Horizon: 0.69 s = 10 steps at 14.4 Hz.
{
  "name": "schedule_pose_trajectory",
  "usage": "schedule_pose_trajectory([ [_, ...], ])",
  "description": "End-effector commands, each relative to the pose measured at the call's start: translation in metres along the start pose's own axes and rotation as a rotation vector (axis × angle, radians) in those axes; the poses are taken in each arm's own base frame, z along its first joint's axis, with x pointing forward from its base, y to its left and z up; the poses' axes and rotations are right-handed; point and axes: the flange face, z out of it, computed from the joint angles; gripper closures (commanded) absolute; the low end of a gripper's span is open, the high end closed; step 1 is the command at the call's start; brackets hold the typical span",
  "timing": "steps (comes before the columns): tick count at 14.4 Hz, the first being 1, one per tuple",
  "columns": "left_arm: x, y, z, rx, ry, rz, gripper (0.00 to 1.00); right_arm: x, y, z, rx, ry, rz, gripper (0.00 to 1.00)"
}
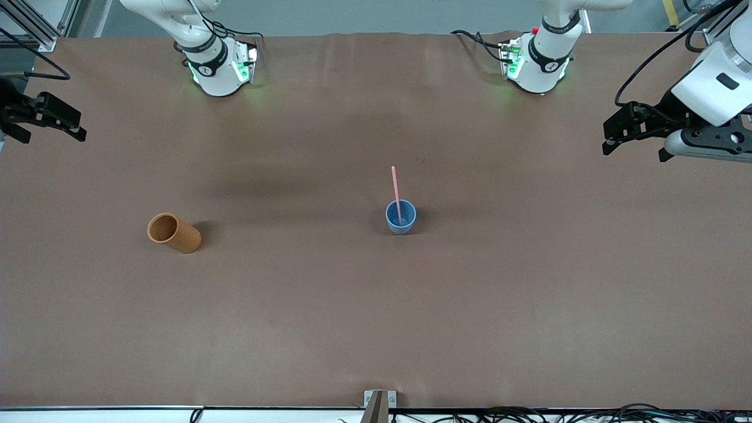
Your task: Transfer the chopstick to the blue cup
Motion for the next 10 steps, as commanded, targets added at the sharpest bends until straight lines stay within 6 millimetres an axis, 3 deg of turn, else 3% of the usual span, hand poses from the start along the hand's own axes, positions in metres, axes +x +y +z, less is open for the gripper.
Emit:
schedule_pose_trajectory([
  [1,0.0029,0.0005,-0.0051,-0.010,0.006,0.010,0.00,-0.0029,-0.0005,0.0040,0.016,-0.009,-0.013,0.00],
  [10,0.0033,0.0014,-0.0041,-0.010,0.004,0.007,0.00,-0.0040,0.0024,0.0091,0.034,-0.025,-0.067,0.00],
])
